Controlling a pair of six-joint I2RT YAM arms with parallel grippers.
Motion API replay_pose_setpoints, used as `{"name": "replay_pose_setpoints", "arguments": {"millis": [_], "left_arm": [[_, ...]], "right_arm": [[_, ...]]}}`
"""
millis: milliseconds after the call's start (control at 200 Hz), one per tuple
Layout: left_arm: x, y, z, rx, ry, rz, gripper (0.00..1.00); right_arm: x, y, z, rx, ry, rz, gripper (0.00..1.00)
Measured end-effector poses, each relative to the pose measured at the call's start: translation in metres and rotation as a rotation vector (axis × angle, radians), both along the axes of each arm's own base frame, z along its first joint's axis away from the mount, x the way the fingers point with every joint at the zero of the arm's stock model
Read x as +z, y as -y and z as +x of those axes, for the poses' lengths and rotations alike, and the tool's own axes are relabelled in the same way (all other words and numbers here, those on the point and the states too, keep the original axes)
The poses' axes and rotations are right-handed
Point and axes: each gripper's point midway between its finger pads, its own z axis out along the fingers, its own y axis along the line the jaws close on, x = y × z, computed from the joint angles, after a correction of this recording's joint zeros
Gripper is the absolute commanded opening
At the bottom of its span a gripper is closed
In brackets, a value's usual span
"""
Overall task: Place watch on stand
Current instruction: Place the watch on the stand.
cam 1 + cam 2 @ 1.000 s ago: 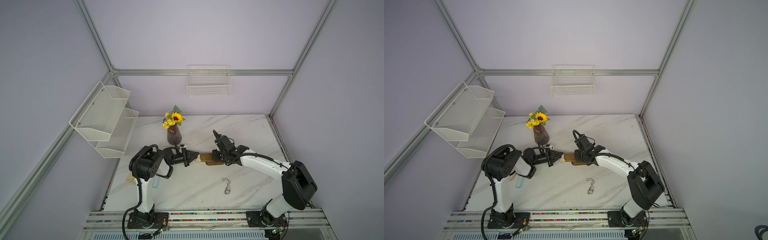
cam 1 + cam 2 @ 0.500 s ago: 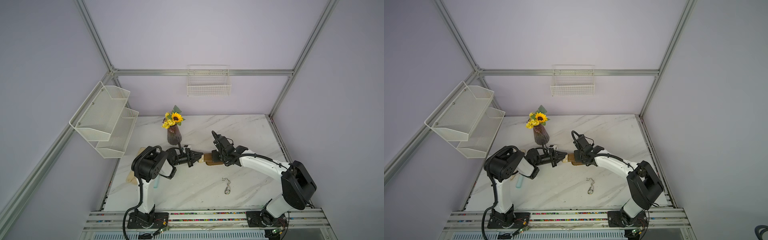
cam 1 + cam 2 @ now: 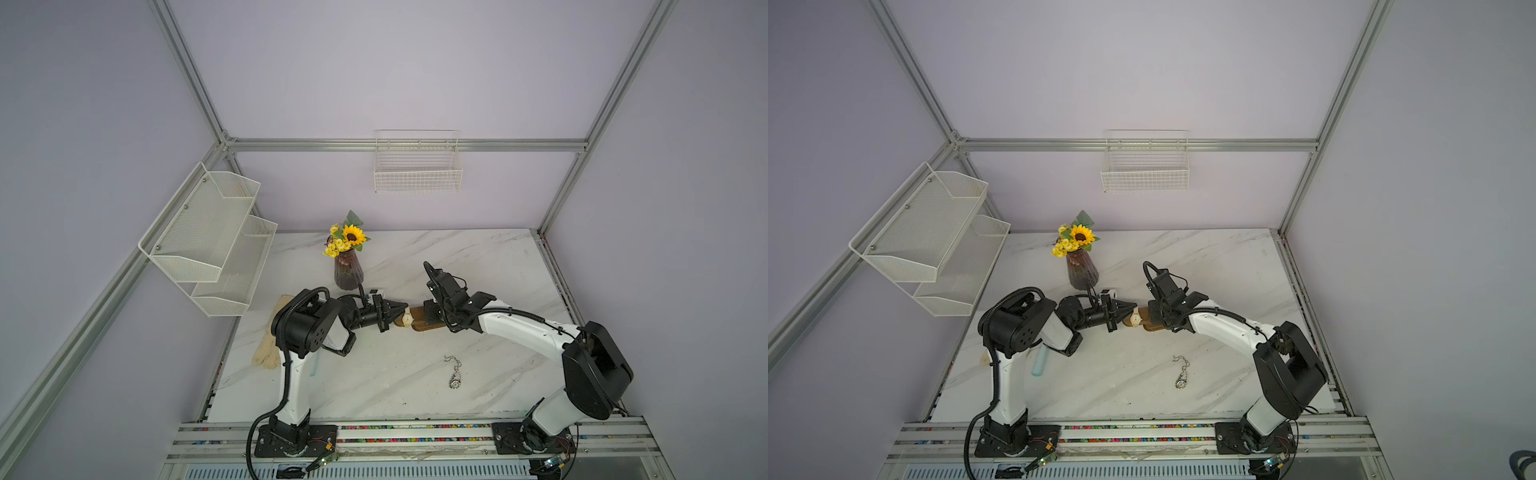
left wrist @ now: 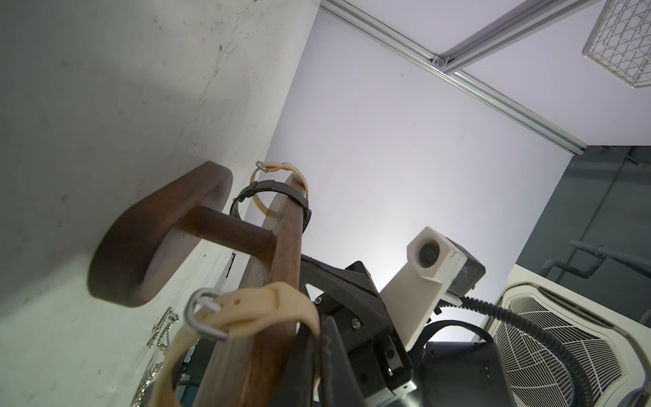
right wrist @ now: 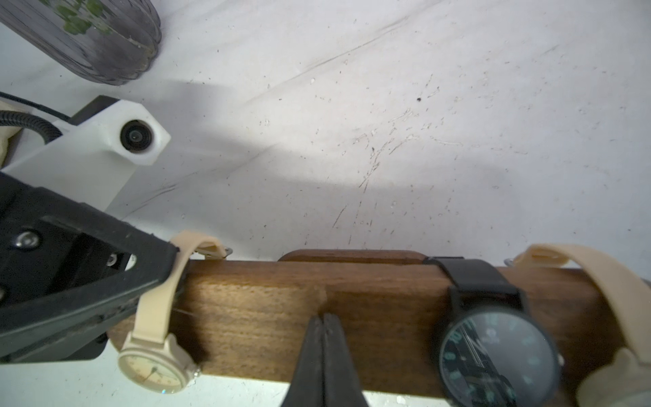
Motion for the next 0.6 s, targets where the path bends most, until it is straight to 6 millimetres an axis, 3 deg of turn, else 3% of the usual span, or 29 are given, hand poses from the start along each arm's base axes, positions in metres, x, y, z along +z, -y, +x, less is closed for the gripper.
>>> {"name": "replay_pose_setpoints", "arguments": {"millis": [385,600], "left_arm": [[-0.005,-0.006,-0.008,0.005,-0.014,0.008,0.08],[0.000,0.001,0.004,-0.016,0.009,-0.008,0.06]], "right_arm": [[-0.002,0.001,-0.001,-0.008,-0.007,0.002,0.00],[-0.002,0.001,-0.002,-0.010,-0.004,0.007,0.00]]}}
